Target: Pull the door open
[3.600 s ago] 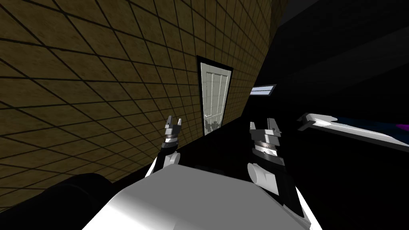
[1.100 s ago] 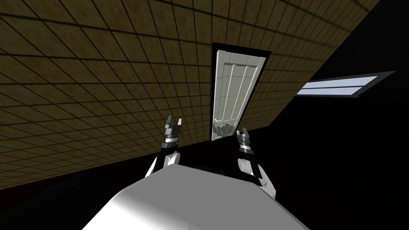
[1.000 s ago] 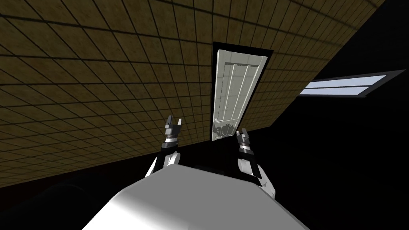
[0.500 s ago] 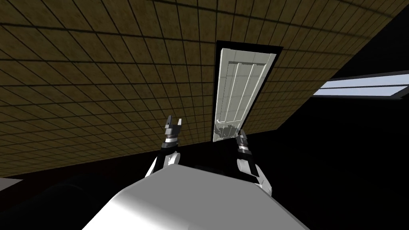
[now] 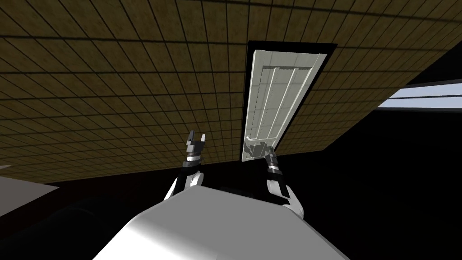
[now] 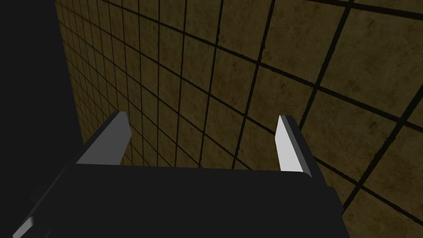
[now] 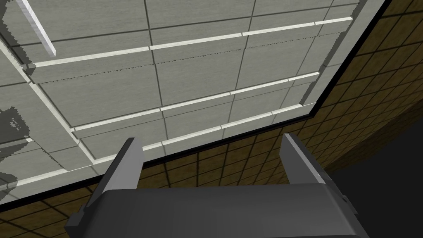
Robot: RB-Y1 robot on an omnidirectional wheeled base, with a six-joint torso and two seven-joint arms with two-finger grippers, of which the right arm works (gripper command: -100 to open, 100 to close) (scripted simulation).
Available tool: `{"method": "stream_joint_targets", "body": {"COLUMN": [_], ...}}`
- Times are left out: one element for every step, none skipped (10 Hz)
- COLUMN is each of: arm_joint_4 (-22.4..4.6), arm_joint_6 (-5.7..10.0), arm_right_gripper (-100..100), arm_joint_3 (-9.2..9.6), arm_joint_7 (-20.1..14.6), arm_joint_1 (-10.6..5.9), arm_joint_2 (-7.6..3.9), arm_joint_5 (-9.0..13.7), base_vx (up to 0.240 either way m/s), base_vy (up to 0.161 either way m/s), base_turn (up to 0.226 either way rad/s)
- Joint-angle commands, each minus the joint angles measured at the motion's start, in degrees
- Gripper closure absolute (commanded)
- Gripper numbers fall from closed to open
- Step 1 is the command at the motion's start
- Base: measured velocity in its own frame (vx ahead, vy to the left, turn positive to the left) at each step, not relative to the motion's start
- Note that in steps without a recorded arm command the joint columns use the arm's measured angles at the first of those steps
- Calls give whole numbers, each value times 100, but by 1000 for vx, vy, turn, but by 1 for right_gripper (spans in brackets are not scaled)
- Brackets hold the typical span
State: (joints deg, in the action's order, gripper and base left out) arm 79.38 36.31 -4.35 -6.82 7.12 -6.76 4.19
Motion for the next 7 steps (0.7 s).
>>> {"method": "stream_joint_targets", "body": {"arm_joint_4": [-286,-389,-605,-784,-1012,-1121,-1263], "arm_joint_6": [109,109,169,229,288,288,347], "arm_right_gripper": [-100,-100,-100,-100,-100,-100,-100], "arm_joint_3": [2,2,0,-1,-3,-3,-4], "arm_joint_7": [5,5,6,6,7,7,8], "arm_joint_1": [-119,-119,-206,-291,-376,-376,-461], "arm_joint_2": [-27,-27,-48,-68,-87,-87,-107], "arm_joint_5": [1,1,4,6,8,8,11], "base_vx": [71,51,41,64,92,58,34], "base_vy": [-52,-36,-21,-43,-66,-50,-41], "base_turn": [204,63,113,194,175,60,82]}}
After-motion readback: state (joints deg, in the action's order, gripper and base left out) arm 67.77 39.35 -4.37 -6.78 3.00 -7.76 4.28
